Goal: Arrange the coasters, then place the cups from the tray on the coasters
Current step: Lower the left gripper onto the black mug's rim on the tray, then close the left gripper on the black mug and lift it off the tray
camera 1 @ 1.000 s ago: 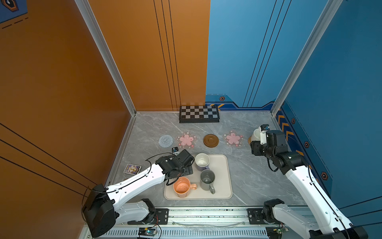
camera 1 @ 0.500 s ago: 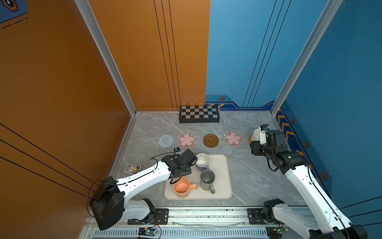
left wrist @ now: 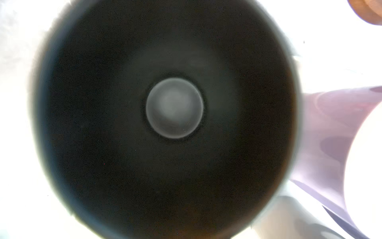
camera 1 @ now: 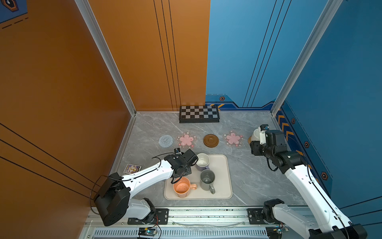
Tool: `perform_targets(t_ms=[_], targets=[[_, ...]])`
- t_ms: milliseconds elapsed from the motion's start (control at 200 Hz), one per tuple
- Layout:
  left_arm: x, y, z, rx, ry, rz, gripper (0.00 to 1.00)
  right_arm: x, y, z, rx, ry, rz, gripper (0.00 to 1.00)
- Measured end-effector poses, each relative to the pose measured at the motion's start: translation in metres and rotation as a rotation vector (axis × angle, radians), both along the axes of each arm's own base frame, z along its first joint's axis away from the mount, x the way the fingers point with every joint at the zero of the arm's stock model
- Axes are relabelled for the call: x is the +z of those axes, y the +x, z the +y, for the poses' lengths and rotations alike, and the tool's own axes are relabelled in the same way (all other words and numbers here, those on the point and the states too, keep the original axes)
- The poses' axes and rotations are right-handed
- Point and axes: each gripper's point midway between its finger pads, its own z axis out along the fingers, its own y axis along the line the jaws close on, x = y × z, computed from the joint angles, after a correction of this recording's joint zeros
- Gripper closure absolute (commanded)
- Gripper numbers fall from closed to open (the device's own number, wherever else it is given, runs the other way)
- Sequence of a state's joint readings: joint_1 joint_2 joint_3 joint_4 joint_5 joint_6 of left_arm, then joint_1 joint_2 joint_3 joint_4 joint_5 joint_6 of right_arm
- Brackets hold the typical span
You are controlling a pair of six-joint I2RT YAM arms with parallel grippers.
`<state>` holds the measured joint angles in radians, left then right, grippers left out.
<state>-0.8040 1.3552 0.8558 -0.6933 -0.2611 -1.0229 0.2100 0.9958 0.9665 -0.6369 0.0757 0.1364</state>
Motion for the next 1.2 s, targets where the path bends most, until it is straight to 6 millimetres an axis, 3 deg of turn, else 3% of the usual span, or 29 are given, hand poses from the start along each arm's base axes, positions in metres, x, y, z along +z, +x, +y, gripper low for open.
perform_targets(t_ms=[125, 250, 906, 1196], targets=[[0.0, 0.0, 0.0, -0.005, 0.002, 0.0, 0.87, -0.001, 0.0, 0.0, 0.0, 0.0, 0.004, 0.37], [0.0, 0.0, 0.0, -0.017, 0.007, -0.001, 1.0, -0.002, 0.001, 0.0, 0.0, -0.001, 0.006, 0.37], [0.003, 0.001, -0.001, -0.224, 0.087, -0.01, 1.0, -0.007, 0.003, 0.001, -0.001, -0.003, 0.024, 0.38], [0.028, 0.016, 0.0, -0.271, 0.067, -0.059, 1.0, -0.011, 0.003, 0.005, 0.007, 0.011, 0.038, 0.38]])
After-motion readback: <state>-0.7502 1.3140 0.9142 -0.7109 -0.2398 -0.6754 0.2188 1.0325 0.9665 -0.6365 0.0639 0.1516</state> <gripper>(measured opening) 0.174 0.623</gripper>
